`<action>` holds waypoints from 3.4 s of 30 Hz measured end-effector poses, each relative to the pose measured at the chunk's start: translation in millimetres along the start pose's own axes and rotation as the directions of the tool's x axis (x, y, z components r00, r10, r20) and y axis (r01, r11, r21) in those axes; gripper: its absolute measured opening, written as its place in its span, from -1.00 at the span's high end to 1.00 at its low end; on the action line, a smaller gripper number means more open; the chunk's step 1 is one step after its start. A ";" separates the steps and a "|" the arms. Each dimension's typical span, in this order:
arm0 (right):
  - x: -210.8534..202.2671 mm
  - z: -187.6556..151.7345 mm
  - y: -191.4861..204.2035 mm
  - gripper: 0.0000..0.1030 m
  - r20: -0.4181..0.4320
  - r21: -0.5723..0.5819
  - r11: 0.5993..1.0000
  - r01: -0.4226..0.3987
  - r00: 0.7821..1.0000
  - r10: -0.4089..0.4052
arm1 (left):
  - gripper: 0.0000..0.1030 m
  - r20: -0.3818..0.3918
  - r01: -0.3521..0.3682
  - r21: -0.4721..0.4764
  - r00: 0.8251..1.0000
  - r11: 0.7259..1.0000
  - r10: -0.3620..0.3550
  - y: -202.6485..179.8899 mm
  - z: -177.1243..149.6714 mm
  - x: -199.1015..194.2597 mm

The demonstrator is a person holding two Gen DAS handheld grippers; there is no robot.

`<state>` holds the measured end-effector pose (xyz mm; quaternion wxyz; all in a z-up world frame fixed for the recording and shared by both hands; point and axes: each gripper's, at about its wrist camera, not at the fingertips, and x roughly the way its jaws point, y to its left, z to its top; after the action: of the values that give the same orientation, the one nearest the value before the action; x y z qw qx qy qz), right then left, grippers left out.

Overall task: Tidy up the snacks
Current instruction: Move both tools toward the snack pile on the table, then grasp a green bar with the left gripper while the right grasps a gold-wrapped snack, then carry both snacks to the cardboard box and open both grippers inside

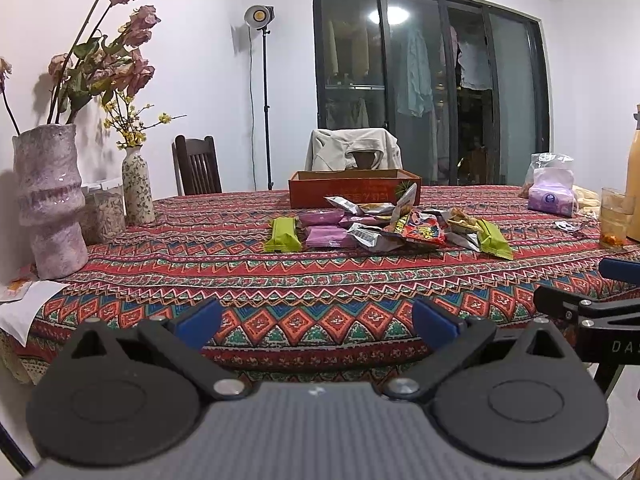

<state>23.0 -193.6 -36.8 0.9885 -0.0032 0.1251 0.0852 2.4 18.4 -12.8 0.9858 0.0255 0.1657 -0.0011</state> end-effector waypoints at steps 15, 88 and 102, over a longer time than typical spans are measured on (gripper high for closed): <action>16.3 0.2 3.5 -1.00 -0.017 -0.018 1.000 -0.020 1.000 0.020 | -1.00 -0.029 0.003 -0.021 1.000 1.000 -0.004 4.7 9.7 31.3; 404.5 275.7 -173.7 0.16 -0.053 0.128 0.940 -0.316 0.944 0.324 | 0.33 -0.117 0.072 -0.051 0.990 0.996 -0.077 48.1 307.9 503.1; 709.1 267.7 -145.1 0.15 -0.425 -0.013 0.998 -0.069 0.903 0.057 | 0.33 -0.287 0.076 0.030 0.956 0.997 -0.064 21.3 266.7 719.4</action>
<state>790.3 -210.3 44.6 0.9341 -0.0313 0.3361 0.1160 769.6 30.7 4.8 0.9502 0.0396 0.3070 -0.0356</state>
